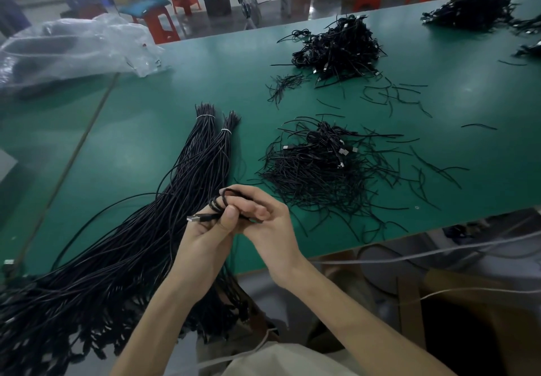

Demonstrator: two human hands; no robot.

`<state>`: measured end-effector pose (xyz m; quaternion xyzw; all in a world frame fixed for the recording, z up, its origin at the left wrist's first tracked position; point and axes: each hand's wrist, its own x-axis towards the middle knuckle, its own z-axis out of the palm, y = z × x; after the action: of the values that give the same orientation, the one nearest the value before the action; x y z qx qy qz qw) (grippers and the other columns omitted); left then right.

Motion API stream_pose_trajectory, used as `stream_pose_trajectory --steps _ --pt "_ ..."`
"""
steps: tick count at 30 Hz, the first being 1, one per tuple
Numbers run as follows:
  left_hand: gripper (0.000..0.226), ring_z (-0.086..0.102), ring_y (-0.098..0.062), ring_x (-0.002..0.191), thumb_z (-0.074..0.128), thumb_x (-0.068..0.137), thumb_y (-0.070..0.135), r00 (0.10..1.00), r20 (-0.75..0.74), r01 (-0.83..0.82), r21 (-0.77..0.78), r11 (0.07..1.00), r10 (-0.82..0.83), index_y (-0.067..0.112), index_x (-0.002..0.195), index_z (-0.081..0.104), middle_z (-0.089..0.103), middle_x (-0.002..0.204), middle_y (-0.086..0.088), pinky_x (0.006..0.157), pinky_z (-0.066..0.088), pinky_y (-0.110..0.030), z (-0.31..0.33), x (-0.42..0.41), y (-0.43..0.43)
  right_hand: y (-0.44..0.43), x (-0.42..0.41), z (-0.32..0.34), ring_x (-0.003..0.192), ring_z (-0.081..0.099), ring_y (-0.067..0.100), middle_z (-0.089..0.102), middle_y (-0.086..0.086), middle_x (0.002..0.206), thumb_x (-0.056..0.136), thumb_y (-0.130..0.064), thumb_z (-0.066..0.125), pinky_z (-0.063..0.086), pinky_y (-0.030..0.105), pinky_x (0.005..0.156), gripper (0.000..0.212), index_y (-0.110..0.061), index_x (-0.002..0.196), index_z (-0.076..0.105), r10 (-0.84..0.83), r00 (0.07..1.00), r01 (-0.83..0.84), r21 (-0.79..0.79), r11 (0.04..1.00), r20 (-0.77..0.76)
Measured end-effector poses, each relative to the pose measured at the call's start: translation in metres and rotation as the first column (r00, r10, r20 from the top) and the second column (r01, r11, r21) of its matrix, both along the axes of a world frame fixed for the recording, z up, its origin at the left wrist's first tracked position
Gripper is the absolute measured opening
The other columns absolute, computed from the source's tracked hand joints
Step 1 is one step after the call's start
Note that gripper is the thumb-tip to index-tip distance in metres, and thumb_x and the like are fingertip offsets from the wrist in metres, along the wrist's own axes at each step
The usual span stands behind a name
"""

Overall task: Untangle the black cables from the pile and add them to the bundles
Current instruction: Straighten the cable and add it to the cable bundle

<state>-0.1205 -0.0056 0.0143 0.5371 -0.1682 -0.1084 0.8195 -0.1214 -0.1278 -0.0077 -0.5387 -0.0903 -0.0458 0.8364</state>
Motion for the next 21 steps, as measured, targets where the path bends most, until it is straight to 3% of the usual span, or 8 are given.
stream_pose_trajectory --steps 4,9,14,18,21 --pt "0.022 0.070 -0.028 0.105 0.057 0.098 0.023 0.997 -0.066 0.042 0.010 0.999 -0.041 0.010 0.094 0.075 0.074 0.099 -0.015 0.096 0.055 -0.033 -0.001 0.002 0.011 -0.012 0.006 0.010 0.114 0.068 0.015 0.072 0.007 0.116 0.079 0.022 0.064 0.053 0.027 0.100 0.051 -0.007 0.121 0.071 0.072 0.992 -0.040 -0.288 0.957 0.104" --pt "0.018 0.072 -0.027 0.103 0.063 0.098 0.019 0.993 -0.007 -0.118 0.013 0.993 0.118 0.008 0.100 0.077 0.076 0.101 -0.015 0.093 0.056 -0.029 -0.004 -0.001 0.006 -0.002 0.001 0.011 0.113 0.066 0.018 0.069 -0.003 0.113 0.080 0.016 0.066 0.054 0.033 0.099 0.051 -0.020 0.116 0.072 -0.073 0.987 0.115 -0.316 0.942 0.142" --pt "0.016 0.070 -0.031 0.108 0.073 0.084 0.014 0.944 0.068 -0.331 0.191 0.924 0.323 0.013 0.098 0.082 0.076 0.107 -0.016 0.094 0.056 -0.029 -0.010 -0.003 0.010 -0.010 0.004 0.008 0.113 0.062 0.010 0.065 -0.005 0.116 0.083 0.013 0.069 0.046 0.017 0.099 0.049 -0.017 0.122 0.069 -0.063 0.961 0.200 -0.520 0.830 0.270" --pt "0.015 0.069 -0.033 0.104 0.074 0.083 0.014 0.930 0.118 -0.368 0.305 0.878 0.349 0.008 0.095 0.080 0.071 0.104 -0.019 0.090 0.056 -0.027 -0.009 0.001 0.014 -0.014 0.007 0.006 0.112 0.057 0.011 0.060 -0.004 0.120 0.088 0.008 0.066 0.047 0.027 0.102 0.052 -0.016 0.134 0.061 0.007 0.963 0.195 -0.712 0.674 0.271" --pt "0.017 0.071 -0.032 0.100 0.077 0.082 0.015 0.927 0.122 -0.375 0.351 0.858 0.355 0.005 0.095 0.080 0.075 0.099 -0.018 0.086 0.057 -0.027 -0.008 0.006 0.021 -0.019 0.009 0.009 0.109 0.058 0.014 0.063 -0.002 0.119 0.095 -0.010 0.066 0.048 0.031 0.097 0.039 -0.019 0.132 0.058 0.051 0.990 0.070 -0.767 0.638 0.132"
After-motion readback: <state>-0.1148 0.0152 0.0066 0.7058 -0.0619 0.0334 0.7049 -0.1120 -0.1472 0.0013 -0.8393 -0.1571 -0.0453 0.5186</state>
